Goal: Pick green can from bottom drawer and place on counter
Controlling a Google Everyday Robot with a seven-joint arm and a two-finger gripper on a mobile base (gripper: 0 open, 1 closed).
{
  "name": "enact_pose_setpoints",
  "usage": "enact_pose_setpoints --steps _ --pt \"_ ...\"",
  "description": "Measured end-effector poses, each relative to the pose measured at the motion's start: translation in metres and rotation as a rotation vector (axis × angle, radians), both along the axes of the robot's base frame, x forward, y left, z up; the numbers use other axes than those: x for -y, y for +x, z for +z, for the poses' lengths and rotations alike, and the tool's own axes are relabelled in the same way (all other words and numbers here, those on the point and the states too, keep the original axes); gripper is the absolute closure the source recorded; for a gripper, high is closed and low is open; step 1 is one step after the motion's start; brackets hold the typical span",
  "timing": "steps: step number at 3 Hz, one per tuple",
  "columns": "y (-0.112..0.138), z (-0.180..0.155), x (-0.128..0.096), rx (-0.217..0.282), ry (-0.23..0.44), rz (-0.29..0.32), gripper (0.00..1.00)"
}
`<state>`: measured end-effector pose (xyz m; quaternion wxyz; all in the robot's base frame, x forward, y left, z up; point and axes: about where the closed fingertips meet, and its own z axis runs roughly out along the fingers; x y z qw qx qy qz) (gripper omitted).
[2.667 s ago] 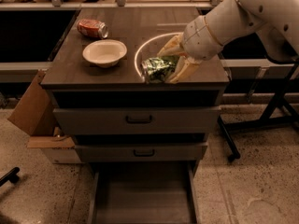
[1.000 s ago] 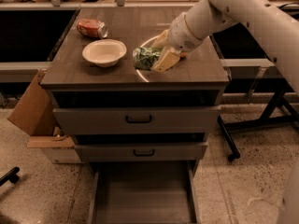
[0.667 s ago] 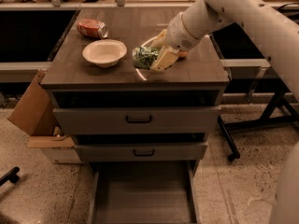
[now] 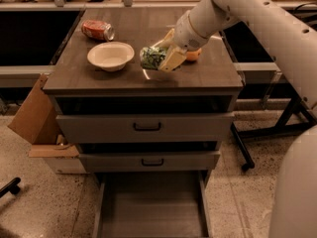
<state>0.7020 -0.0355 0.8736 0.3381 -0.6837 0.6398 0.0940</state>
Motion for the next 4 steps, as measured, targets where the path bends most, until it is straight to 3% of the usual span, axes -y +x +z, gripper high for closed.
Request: enact_pose_setpoints --steps 2,3,4 --pt "0.016 -0.004 -0.001 -0.008 -0.005 -0.013 0.08" --pt "0.020 -0.006 -0.003 -0.007 -0.002 -0.013 0.00" --pt "0.023 -0.005 -0.005 0.001 0.004 -0.007 0.00"
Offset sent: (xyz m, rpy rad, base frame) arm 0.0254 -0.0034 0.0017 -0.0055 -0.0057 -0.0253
